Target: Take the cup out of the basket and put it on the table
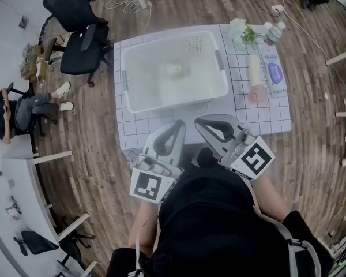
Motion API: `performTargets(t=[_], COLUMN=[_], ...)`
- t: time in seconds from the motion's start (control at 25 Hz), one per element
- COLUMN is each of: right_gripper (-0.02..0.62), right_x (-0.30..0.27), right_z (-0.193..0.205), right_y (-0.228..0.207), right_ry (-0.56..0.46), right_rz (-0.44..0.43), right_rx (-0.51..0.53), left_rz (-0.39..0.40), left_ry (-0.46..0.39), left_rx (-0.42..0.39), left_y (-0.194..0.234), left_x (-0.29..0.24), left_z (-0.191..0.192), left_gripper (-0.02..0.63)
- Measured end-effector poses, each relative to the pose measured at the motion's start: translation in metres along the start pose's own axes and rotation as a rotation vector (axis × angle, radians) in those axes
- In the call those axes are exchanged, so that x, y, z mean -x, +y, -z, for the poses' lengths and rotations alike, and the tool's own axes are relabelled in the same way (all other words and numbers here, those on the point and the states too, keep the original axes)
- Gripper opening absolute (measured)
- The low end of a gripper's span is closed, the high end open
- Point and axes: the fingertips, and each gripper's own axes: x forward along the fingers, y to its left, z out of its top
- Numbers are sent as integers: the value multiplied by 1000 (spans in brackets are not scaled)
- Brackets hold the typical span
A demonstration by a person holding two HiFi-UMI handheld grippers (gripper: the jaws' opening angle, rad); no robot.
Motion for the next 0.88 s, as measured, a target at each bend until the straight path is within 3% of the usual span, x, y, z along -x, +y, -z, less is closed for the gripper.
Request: performTargets(t=[0.28,0.88], right_gripper=[14,14], right_x=[-15,-34], right_z=[-2,7], right_y=[7,9], right_ry=[-7,22], right_rz=[47,99], right_rx=[4,0], left_rz=[53,117], left_ry=[15,7], left_rx=[-24,31], left_y=[14,32], left_x=[6,10], left_z=[0,3], left_gripper=[11,11])
